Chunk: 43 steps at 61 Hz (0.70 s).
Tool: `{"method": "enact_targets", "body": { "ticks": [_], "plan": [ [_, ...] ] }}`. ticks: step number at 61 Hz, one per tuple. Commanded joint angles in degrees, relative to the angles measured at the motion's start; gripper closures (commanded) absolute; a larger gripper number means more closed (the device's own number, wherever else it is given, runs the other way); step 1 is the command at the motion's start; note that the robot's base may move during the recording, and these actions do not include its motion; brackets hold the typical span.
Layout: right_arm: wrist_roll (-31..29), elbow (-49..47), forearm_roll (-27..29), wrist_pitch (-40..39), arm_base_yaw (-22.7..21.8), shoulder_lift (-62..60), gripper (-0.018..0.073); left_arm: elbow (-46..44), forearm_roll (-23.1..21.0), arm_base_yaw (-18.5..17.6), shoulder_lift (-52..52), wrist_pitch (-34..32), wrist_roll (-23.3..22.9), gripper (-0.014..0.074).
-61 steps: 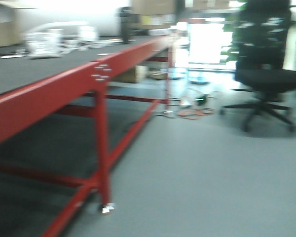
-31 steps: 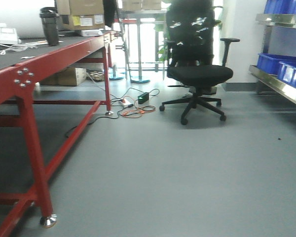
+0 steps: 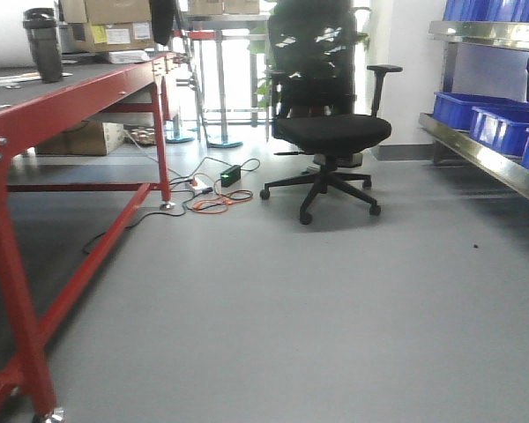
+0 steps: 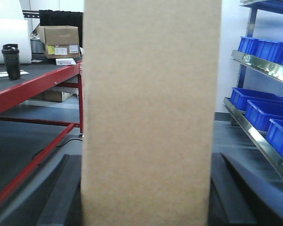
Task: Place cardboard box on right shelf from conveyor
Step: 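Hold the box in the right gripper while the base turns away from the conveyor, then carry the box in the right gripper to the steel shelf with blue bins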
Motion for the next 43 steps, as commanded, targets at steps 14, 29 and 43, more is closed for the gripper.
{"method": "enact_targets", "body": {
  "ticks": [14,29,43],
  "plan": [
    [-0.38,-1.62,-0.26,-5.96,-0.51,0.96,0.0485,-0.16,-0.26,0.08,-0.55,-4.68,-0.16,0.0715],
    [-0.38,-1.62,-0.26,-5.96,-0.51,0.96,0.0485,-0.16,-0.26,0.08,-0.55,-4.68,-0.16,0.0715],
    [-0.38,-1.62,-0.26,-5.96,-0.51,0.96,0.0485,-0.16,-0.26,0.08,-0.55,-4.68,-0.16,0.0715]
  ]
}}
